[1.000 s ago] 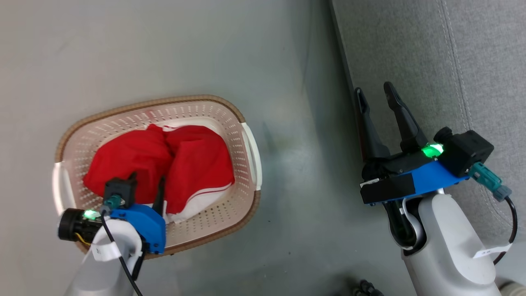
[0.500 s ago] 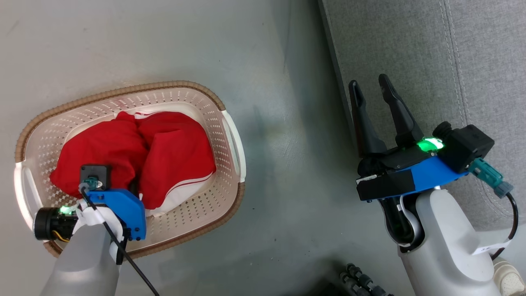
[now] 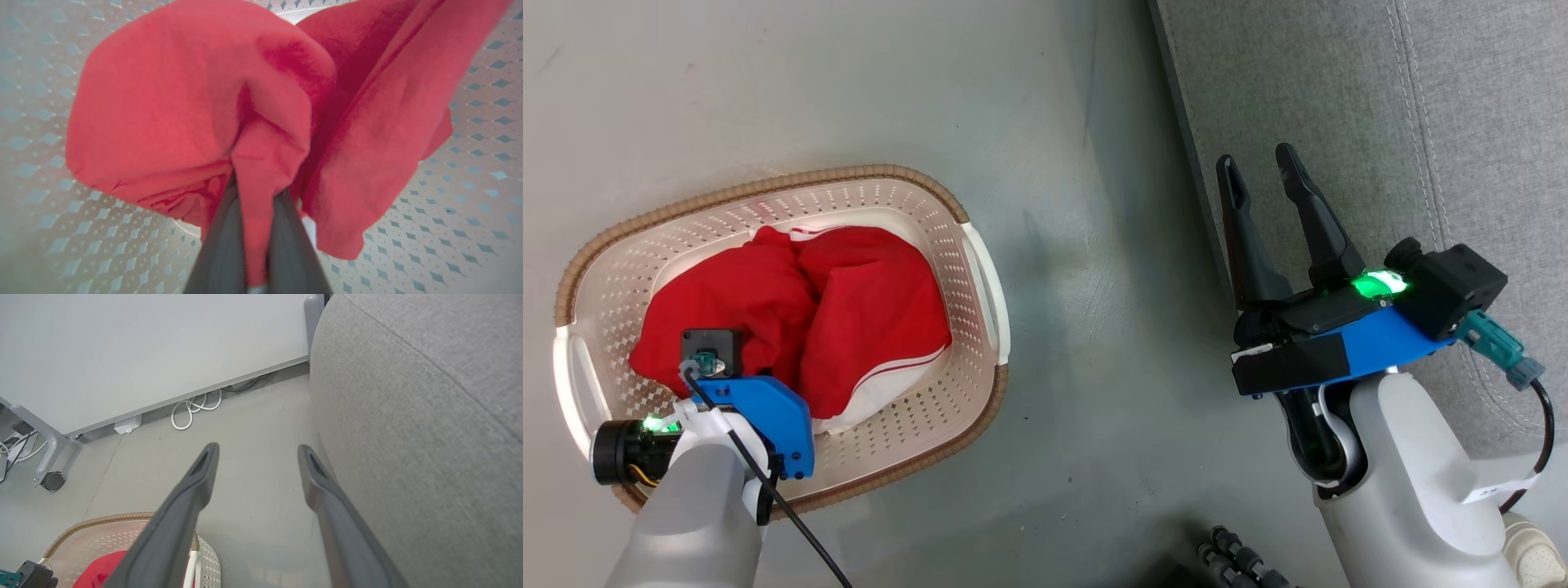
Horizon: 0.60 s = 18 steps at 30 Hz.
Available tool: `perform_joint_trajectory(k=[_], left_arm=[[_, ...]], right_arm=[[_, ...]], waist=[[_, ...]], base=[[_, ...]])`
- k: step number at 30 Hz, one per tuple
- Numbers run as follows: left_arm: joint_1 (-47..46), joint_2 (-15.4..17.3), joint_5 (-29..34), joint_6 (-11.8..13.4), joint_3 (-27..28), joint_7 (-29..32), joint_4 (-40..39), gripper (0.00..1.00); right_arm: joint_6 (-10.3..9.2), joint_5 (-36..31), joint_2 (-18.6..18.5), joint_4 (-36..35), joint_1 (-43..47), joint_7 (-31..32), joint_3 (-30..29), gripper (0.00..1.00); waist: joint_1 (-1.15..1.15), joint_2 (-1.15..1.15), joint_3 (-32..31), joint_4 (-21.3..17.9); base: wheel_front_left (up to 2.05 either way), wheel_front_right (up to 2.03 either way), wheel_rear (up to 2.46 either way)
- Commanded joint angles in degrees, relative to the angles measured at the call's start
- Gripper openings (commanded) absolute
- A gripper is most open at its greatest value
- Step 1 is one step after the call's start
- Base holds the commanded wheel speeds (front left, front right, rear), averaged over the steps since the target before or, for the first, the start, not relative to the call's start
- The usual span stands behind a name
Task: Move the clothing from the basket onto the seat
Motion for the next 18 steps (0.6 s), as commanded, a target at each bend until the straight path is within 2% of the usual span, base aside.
perform_joint_trajectory(k=[1, 11, 18], left_arm=[[-1.28, 0.03, -0.25, -0.47, -0.41, -0.10, 0.28, 0.00], [-1.21, -0.93, -1.00, -1.07, -1.17, -1.28, 1.36, 0.00], [0.14, -3.04, -1.01, -1.87, -2.60, -2.58, 2.03, 0.00]], right_arm=[[0.03, -0.22, -0.18, -0.01, -0.51, -0.21, -0.10, 1.00], [0.03, -1.34, -0.18, 0.88, -0.21, -0.21, -0.47, 1.00], [0.03, -4.72, -0.20, 3.10, 1.05, -0.21, -2.08, 1.00]], waist=[[0.00, 0.00, -0.15, 0.10], [0.00, 0.00, -2.21, 1.35], [0.00, 0.00, -7.73, 4.21]], base=[[0.00, 0.00, 0.00], [0.00, 0.00, 0.00], [0.00, 0.00, 0.00]])
